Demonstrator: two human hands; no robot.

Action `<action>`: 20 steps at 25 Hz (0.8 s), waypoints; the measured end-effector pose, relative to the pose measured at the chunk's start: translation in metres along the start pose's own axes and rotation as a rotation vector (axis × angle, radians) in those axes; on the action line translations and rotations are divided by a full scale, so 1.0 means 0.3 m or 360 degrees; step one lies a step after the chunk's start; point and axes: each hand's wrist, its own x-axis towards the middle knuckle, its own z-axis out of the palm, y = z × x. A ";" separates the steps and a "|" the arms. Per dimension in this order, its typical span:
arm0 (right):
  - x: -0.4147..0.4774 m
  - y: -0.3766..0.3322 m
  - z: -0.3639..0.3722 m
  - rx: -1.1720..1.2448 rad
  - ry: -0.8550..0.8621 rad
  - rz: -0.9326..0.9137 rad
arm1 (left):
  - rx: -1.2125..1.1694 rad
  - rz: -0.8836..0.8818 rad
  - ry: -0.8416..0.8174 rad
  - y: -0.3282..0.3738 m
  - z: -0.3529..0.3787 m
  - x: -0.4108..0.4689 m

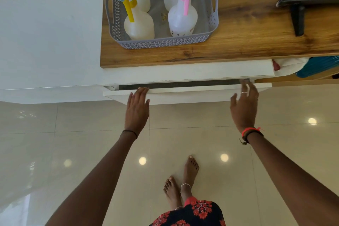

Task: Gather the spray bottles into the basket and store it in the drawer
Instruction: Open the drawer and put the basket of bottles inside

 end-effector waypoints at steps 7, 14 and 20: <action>-0.024 -0.148 0.027 -0.0208 -0.0523 -0.0565 | 0.0151 0.0042 -0.0185 0.018 -0.046 0.082; 0.014 -0.193 0.012 -0.0427 -0.0758 -0.0534 | 0.0001 -0.0232 -0.0229 0.069 -0.092 0.126; -0.004 -0.217 0.000 -0.0310 -0.0801 -0.0345 | -0.0116 -0.0390 -0.0291 0.074 -0.095 0.108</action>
